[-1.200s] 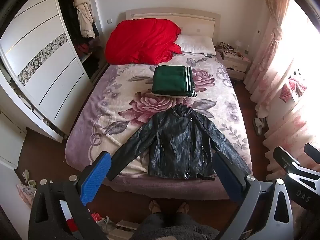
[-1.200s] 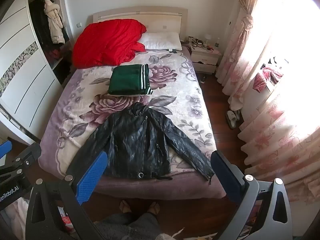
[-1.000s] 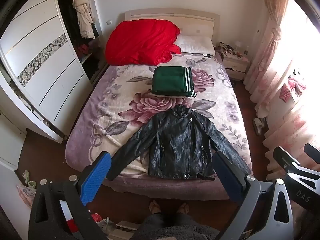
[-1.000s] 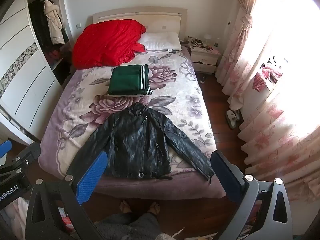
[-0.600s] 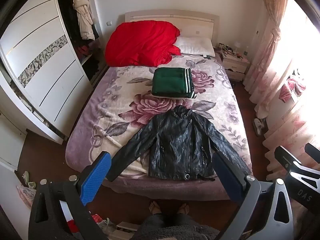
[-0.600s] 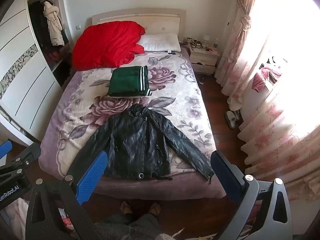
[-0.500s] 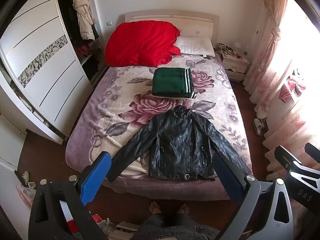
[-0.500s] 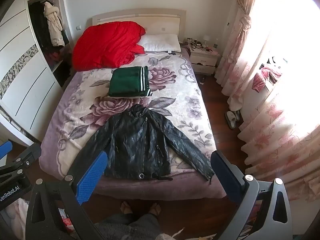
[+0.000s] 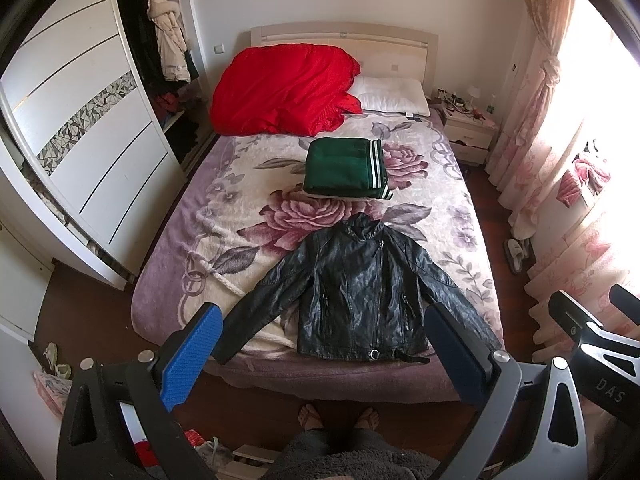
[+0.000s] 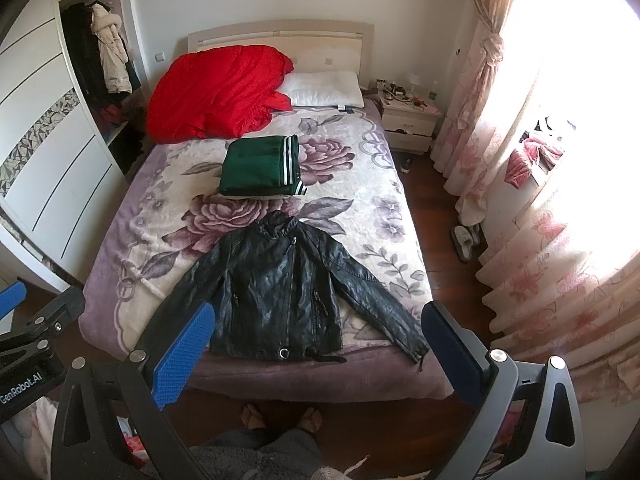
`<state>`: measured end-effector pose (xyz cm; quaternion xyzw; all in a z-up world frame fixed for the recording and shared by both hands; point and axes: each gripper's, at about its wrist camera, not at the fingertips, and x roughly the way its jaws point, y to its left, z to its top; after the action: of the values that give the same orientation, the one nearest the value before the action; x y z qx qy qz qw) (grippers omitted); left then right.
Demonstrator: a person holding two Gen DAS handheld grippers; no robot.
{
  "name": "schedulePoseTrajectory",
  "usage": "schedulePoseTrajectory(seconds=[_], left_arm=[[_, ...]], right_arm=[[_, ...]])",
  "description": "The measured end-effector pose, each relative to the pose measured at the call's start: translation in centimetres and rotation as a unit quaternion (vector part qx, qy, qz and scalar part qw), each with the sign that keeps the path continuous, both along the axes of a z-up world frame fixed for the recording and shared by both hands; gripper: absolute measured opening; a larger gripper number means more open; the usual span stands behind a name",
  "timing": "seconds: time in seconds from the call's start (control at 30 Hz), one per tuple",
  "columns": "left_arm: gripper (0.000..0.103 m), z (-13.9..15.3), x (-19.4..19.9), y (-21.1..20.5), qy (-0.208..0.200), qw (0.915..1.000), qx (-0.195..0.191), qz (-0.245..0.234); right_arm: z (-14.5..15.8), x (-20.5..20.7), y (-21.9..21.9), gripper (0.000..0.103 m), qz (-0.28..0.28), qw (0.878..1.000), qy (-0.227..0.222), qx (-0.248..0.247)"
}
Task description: Fold large clothes
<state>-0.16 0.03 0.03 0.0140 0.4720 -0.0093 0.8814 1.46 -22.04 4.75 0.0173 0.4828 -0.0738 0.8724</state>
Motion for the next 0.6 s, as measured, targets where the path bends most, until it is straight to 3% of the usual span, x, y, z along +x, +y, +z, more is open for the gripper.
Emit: schedulePoseTrajectory(seconds=[0.6], left_arm=[[0.103,2.2,1.3,-0.6,-0.003,1.0000,0.000,-0.001]], right_arm=[[0.2,-0.2,0.0,0.103,0.000,1.000,-0.004,-0.001]])
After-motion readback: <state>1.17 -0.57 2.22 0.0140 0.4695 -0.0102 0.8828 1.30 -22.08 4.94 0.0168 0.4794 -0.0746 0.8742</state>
